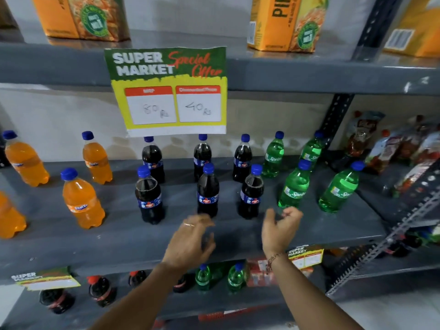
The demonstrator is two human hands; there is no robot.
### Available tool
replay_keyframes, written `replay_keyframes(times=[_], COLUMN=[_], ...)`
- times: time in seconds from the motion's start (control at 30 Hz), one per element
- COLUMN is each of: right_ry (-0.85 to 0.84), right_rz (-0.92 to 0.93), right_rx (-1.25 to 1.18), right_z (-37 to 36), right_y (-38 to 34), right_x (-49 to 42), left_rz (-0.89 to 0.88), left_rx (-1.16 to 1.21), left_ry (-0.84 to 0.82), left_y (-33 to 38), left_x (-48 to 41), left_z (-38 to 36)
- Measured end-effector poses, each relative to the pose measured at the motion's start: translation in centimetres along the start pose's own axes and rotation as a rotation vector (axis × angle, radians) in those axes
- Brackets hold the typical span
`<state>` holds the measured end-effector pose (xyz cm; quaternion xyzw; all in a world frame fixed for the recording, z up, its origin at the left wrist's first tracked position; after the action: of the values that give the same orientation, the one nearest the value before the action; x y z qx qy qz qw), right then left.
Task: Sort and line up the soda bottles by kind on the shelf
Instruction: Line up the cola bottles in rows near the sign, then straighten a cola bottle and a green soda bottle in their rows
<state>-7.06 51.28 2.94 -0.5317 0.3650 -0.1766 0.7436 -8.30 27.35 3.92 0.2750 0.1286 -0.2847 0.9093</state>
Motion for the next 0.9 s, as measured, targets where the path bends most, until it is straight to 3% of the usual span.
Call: replay_keyframes(times=[0.1,0.2,0.3,0.63,0.9], right_ry=[0.073,-0.076,-0.193,-0.219,-0.251], right_rz=[-0.109,-0.263,-0.245,-0.145,-0.172], right_rx=[0.010,0.023,0.065,0.126,0.153], right_z=[2.5,2.0,1.6,1.5,1.4], right_y=[2.1,4.1,5.1,5.6,5.9], right_x=[-3.1,-5.0,-6.5,-7.1,-6.9], left_rz=[0.145,0.391,0.513,0.454,0.457], left_rx=[0.204,0.422,0.491,0.380,0.462], left_ry=[-0.206,-0.158,-0.148,-0.006,-0.047], left_y=[2.7,2.2,1.5,1.4,1.4], left_x=[-2.1,-4.0,-5.7,-7.6,-7.5], left_z=[-4.9,-6.8,-8.3,-8.4,-9.0])
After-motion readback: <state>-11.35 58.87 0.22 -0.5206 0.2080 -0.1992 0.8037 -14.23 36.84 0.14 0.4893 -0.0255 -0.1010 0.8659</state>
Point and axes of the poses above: each hand's wrist, its own x-axis away from the middle knuckle, its own z-axis out of the back of the hand, y = z × x, the point moved 9 cm from there along -x, towards the middle knuckle, and after that the axes turned 9 degrees about -y, right-handed, at the moved point
